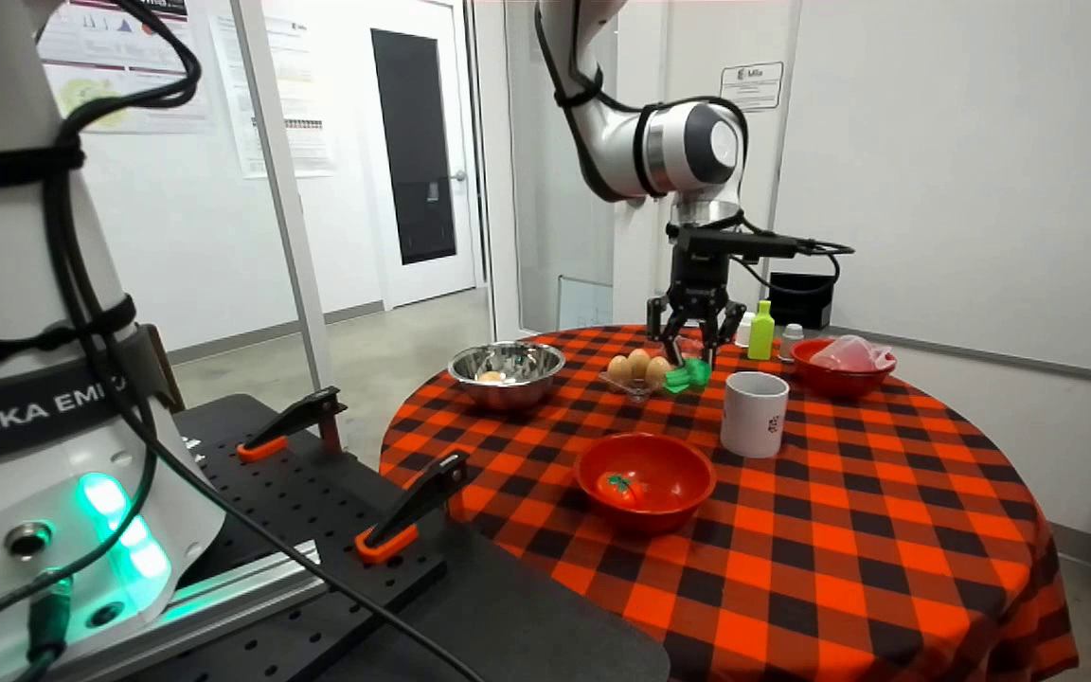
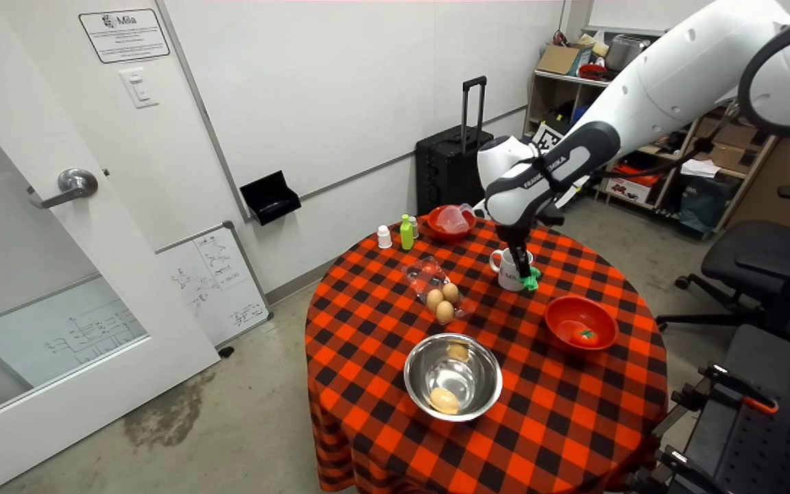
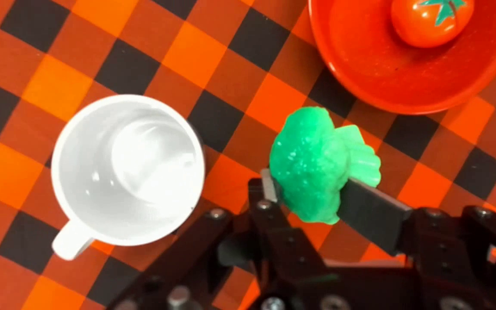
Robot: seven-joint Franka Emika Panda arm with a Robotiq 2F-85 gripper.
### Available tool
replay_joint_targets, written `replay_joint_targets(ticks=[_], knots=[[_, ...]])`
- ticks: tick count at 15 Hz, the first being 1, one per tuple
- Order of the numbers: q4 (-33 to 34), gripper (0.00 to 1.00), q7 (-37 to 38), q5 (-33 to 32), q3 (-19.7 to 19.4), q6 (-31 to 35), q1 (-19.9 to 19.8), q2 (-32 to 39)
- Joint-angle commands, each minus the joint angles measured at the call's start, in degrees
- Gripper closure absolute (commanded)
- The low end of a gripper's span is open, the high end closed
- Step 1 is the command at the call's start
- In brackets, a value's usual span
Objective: Put the plastic broccoli in the orange bowl
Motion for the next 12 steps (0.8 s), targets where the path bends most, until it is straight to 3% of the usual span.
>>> replay_joint_targets(ticks=[1,7,12], knots=[[-4.64,0.86,-12.14,7.10,3.39,-7.25,-6.18,-7.96],[-5.19,0.86,-19.94,14.94,-0.13,-20.15,-9.96,-11.13],[-4.95,0.86,-18.21,18.37,-1.86,-18.53,-9.99,-7.11]])
